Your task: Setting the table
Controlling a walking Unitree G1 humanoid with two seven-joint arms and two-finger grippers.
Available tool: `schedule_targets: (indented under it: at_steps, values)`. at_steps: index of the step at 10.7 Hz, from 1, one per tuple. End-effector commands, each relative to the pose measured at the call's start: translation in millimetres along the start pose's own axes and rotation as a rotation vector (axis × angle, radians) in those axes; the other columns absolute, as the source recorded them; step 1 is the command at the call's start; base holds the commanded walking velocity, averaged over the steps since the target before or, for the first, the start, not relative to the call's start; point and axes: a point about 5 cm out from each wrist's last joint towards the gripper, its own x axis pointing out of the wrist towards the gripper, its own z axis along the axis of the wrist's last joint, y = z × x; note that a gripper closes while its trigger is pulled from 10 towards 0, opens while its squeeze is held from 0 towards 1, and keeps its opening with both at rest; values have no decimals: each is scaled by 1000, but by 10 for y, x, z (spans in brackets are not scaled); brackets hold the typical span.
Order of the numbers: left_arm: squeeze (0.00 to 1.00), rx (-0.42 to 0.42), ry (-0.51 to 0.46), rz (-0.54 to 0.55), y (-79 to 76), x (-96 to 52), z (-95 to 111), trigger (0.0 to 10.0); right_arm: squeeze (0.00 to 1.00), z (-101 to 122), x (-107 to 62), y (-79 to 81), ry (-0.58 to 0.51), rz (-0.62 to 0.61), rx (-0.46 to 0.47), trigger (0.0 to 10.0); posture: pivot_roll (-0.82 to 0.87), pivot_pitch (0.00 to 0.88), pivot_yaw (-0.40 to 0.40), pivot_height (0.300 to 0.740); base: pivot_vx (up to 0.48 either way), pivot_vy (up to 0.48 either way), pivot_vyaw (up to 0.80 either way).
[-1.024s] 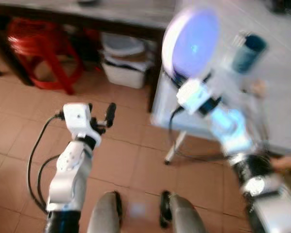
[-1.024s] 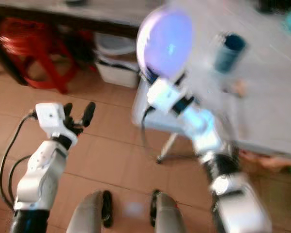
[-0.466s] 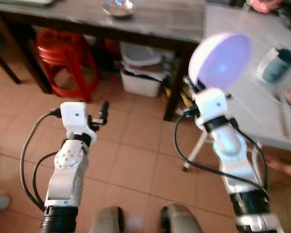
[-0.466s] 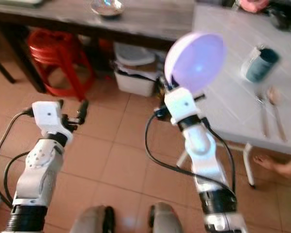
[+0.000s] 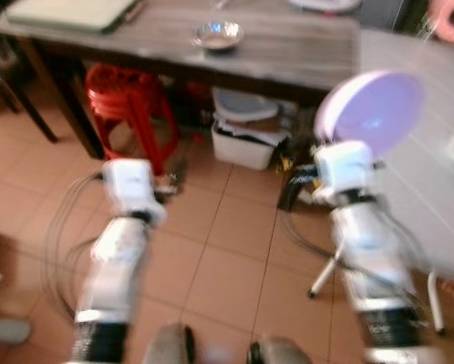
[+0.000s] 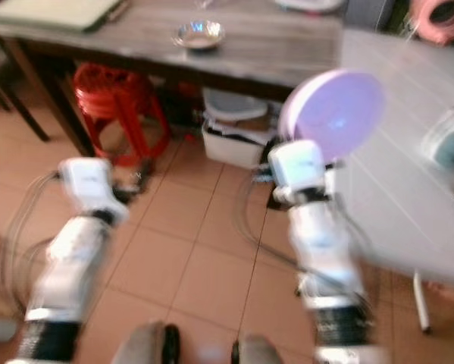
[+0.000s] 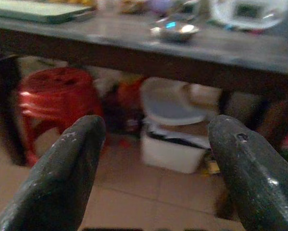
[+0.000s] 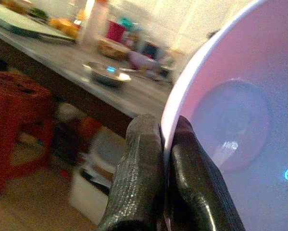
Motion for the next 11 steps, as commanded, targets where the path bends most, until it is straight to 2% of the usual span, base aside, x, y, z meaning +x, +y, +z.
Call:
schedule_targets:
  at_steps: [1,3,4,6,9,11]
  values:
    - [0,-21,-1,-18,-72,-3,-3,10000,0,10,-19,-114,10,-42,-15,10000,-66,141,15,740,480,0,0]
    - [0,-17,-4,-25,-74,5,6,10000,0,28,-3,-100,19,-51,-1,10000,-65,141,14,740,467,0,0]
    - [0,-13,5,-37,-94,-17,-15,10000,0,31,15,-116,25,-85,-35,10000,-65,141,15,740,465,0,0]
    - [0,-13,20,-38,-126,-41,-48,10000,0,45,16,-81,21,-18,8,10000,-65,141,15,740,454,0,0]
    - [0,22,0,-25,-60,1,-1,10000,0,85,24,-34,-3,3,-24,10000,-64,135,15,740,437,0,0]
    - [0,16,-7,-35,-85,-6,6,10000,0,84,55,-22,5,-18,-66,10000,-68,138,15,740,452,0,0]
